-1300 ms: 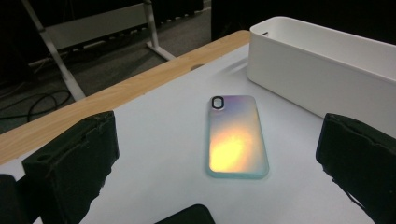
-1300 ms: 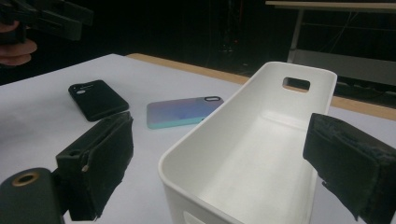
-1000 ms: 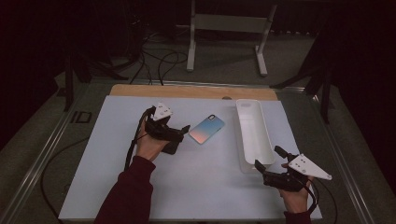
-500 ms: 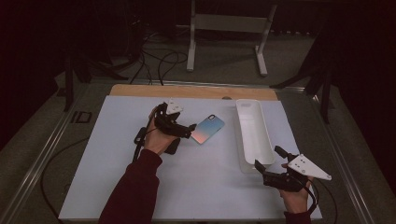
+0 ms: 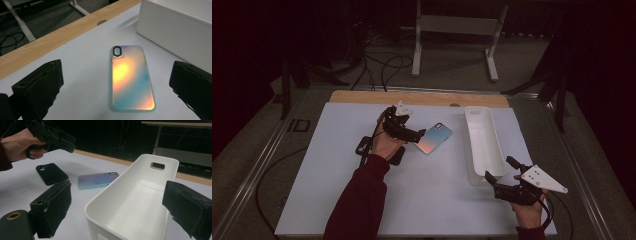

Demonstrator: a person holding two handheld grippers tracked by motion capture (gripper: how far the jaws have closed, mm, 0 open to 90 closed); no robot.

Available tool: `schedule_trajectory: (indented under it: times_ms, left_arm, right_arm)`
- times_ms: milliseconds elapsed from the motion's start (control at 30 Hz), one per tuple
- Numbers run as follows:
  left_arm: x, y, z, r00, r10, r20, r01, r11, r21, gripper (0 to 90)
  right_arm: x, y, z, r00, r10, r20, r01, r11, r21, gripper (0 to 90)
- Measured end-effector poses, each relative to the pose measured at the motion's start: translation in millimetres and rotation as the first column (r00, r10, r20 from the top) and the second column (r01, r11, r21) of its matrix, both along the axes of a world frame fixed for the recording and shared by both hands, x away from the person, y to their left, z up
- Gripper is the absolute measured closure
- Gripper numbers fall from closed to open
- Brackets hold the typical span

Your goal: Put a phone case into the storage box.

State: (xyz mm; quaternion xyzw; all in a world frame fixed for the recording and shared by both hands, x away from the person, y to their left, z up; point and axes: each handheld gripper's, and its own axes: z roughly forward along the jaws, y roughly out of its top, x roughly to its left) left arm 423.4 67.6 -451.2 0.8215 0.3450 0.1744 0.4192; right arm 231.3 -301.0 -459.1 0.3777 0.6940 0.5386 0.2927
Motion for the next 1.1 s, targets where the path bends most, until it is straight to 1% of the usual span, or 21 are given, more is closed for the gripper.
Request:
schedule_trajectory:
  times_ms: [100,167,333,500,533,567,733,933,967,1067,1100]
  left_arm:
    - [3.4,-3.4,-1.3,1.0000,0.000,-0.004,0.000,1.0000,-0.008,0.0]
    - [5.7,-6.7,-3.4,0.9999,-0.002,-0.014,0.002,0.9999,0.011,0.0]
    - [10.0,-16.3,-9.0,0.9993,-0.010,-0.037,0.012,0.9990,0.044,0.0]
    - [12.1,-27.4,-12.2,0.9986,-0.021,-0.048,0.024,0.9980,0.058,0.0]
    - [12.1,-27.4,-12.2,0.9986,-0.021,-0.048,0.024,0.9980,0.058,0.0]
    - [13.3,-31.8,-15.0,0.9981,-0.023,-0.057,0.027,0.9976,0.064,0.0]
    - [17.0,-38.2,-23.7,0.9961,-0.021,-0.085,0.028,0.9958,0.087,0.0]
    - [19.5,-43.3,-31.7,0.9943,-0.024,-0.104,0.035,0.9943,0.101,0.0]
    - [20.2,-45.3,-36.0,0.9937,-0.019,-0.110,0.032,0.9928,0.116,0.0]
    - [21.0,-48.4,-42.1,0.9928,-0.016,-0.119,0.030,0.9918,0.124,0.0]
    - [21.1,-49.5,-43.4,0.9926,-0.016,-0.120,0.032,0.9901,0.137,0.0]
  right_arm:
    - [0.1,0.1,-0.1,1.0000,0.001,0.000,-0.001,1.000,0.000,8.3]
    - [0.0,0.0,-0.2,1.0000,0.001,-0.002,-0.001,1.000,0.001,8.3]
    - [0.0,-0.3,-0.3,1.0000,0.001,-0.002,-0.001,1.000,0.004,8.3]
    - [0.1,-0.2,-0.2,1.0000,0.001,-0.001,-0.001,1.000,0.004,8.3]
    - [0.1,-0.2,-0.2,1.0000,0.001,-0.001,-0.001,1.000,0.004,8.3]
    - [0.0,-0.3,-0.2,1.0000,0.001,-0.001,-0.001,1.000,0.006,8.3]
    - [-0.4,-1.2,0.5,1.0000,0.002,0.002,-0.002,1.000,0.010,8.3]
    - [-0.3,-0.3,0.4,1.0000,0.003,0.000,-0.003,1.000,0.014,8.3]
    - [-0.4,0.0,0.4,1.0000,0.003,0.000,-0.003,1.000,0.013,8.3]
    - [-0.2,0.5,0.3,1.0000,0.004,0.000,-0.004,1.000,0.011,8.3]
    - [-0.2,0.6,0.2,1.0000,0.004,0.000,-0.004,1.000,0.011,8.3]
